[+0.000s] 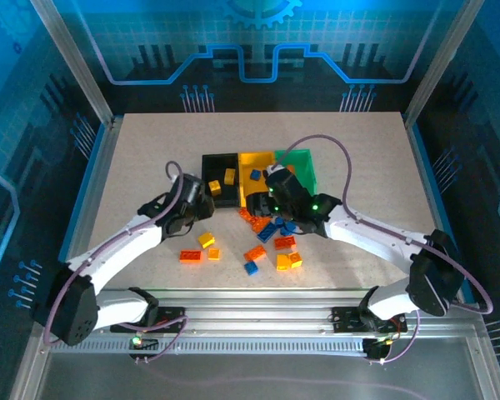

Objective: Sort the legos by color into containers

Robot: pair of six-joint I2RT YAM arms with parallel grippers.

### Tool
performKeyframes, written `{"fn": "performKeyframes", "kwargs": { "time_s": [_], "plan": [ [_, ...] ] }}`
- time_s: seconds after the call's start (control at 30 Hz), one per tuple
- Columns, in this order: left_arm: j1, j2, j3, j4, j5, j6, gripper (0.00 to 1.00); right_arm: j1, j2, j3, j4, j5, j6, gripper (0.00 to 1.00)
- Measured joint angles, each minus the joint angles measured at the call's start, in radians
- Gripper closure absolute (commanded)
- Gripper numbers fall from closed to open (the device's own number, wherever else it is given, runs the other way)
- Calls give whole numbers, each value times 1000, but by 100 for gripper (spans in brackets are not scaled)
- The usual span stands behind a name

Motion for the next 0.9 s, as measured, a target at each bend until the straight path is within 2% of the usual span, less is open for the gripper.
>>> {"fn": "performKeyframes", "kwargs": {
  "time_s": [0.13,0.43,0.63,0.8,0.87,0.9],
  "plan": [
    [-1,93,165,2,0,5,74,0,-38,-77,-6,20,27,33],
    [-1,505,452,-14,-45,54,73,0,-155,-213,-47,46,75,31],
    [0,620,530,-54,-68,73,48,0,-212,-249,-71,47,89,29],
    [0,620,546,-70,-66,76,25,11,-219,-272,-71,24,88,27],
    [-1,605,546,-76,-63,74,15,32,-218,-272,-71,6,79,22],
    [-2,588,546,-80,-62,75,6,49,-214,-271,-70,-3,69,21]
  ]
}}
